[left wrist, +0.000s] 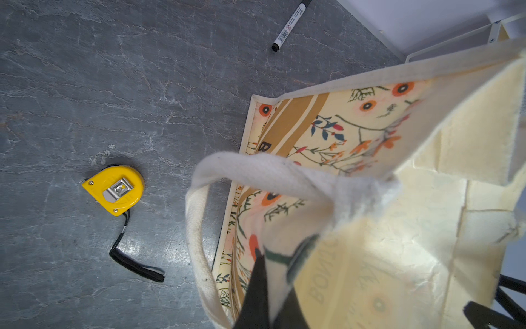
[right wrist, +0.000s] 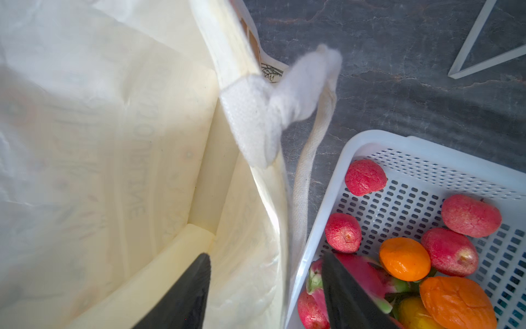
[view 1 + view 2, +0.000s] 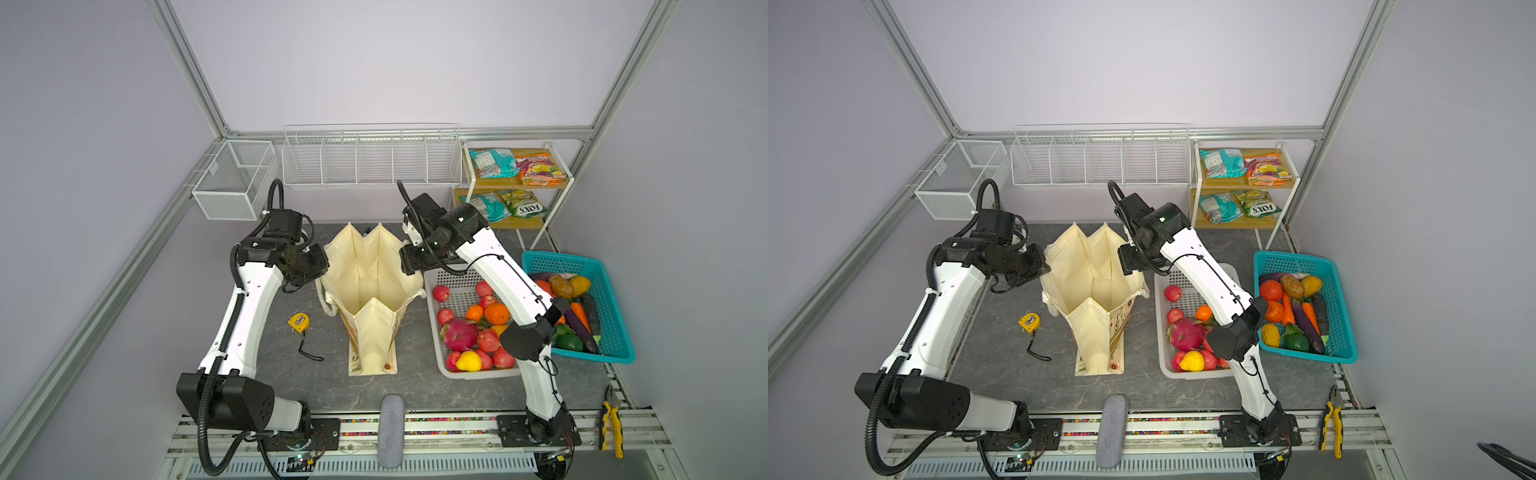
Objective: Place the food into the grocery bag and tie it
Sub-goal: 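Release the bag rim with the right gripper and move it over the white fruit basket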
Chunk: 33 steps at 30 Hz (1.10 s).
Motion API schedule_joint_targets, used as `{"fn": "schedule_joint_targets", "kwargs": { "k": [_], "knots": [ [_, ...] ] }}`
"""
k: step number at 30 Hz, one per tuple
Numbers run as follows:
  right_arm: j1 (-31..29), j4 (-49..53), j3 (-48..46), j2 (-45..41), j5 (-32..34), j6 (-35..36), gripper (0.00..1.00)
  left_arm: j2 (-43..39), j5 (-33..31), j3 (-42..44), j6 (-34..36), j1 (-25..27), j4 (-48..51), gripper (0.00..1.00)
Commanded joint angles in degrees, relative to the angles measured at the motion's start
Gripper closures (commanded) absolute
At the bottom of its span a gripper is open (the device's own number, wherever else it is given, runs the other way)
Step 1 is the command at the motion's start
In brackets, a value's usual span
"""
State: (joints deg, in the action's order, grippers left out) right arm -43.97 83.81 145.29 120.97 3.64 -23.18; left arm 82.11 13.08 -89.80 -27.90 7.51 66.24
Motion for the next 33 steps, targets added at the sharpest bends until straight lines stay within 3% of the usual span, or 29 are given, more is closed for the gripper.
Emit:
{"fn": "schedule_joint_targets", "kwargs": {
  "k": [1,7,17,23,29,33],
  "knots": [
    [0.51,-2.18,1.44,-5.44,2.96,-1.94,0.27,-0.6,-0.25,-0.82,1.75,0.09,1.79,1.0],
    [2.28,-2.55,-2.55,-13.44,9.19,-3.5,0.19,-0.68,-0.17,-0.11,4.79,0.08,2.64,1.0],
    [8.09,-7.92,-28.06,-31.85,9.74,-9.57,0.15,0.63,-0.17,-1.73,9.0,0.09,6.27,1.0],
    [10.05,-5.24,-38.07,-37.11,9.59,-19.9,0.15,1.43,0.97,-2.63,8.83,0.05,4.66,1.0],
    [11.96,-6.77,-55.54,-46.54,8.78,-35.93,0.16,0.6,4.39,-2.55,8.0,0.21,3.86,1.0],
    [12.5,-6.67,-65.77,-51.85,8.03,-43.03,0.17,-1.44,5.31,0.62,7.41,0.53,2.66,1.0]
  ]
}}
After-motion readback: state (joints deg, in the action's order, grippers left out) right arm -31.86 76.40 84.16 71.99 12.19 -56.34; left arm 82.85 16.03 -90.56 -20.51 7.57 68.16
